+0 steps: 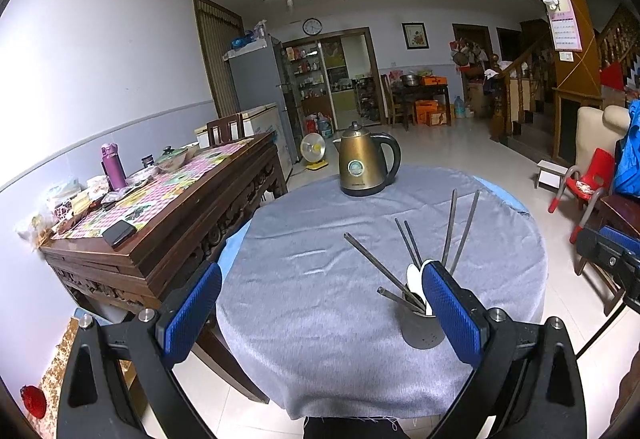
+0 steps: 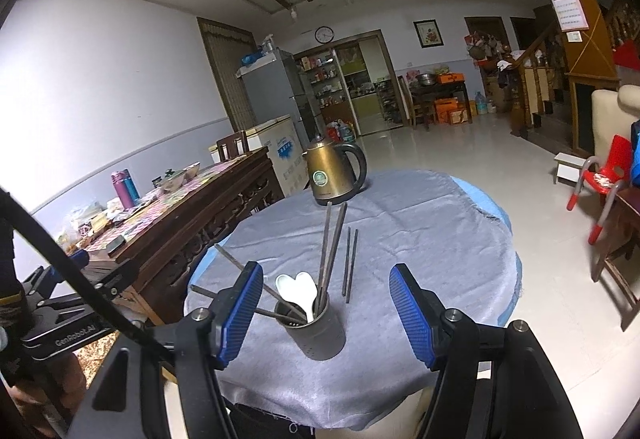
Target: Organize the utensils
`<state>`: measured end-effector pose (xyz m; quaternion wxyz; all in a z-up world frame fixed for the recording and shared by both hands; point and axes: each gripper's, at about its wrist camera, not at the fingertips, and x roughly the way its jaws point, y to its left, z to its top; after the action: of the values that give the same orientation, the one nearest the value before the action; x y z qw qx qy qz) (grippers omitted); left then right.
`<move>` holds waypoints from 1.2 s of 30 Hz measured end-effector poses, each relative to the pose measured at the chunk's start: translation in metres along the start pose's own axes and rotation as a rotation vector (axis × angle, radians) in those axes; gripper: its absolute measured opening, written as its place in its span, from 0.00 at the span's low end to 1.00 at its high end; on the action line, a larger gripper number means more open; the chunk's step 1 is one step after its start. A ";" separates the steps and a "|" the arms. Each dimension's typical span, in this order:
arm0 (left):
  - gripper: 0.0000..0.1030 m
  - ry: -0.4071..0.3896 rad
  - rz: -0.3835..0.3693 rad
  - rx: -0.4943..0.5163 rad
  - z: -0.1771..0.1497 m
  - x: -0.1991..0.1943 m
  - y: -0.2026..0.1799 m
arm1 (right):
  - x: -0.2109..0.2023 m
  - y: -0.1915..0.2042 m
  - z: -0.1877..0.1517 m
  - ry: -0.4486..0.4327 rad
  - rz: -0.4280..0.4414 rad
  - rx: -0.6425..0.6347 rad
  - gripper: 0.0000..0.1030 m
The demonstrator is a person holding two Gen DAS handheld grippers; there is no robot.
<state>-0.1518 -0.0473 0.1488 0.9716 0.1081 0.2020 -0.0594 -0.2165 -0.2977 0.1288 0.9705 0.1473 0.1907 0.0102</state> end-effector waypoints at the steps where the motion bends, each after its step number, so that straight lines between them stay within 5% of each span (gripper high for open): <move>1: 0.97 0.002 -0.001 0.000 0.000 0.000 0.000 | 0.000 0.001 -0.001 0.003 0.004 -0.001 0.68; 36: 0.97 0.032 0.012 0.000 -0.009 0.005 0.002 | 0.012 0.022 -0.018 0.067 0.044 -0.001 0.68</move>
<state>-0.1505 -0.0436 0.1396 0.9685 0.1101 0.2171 -0.0518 -0.2108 -0.2710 0.1146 0.9632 0.1507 0.2198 0.0365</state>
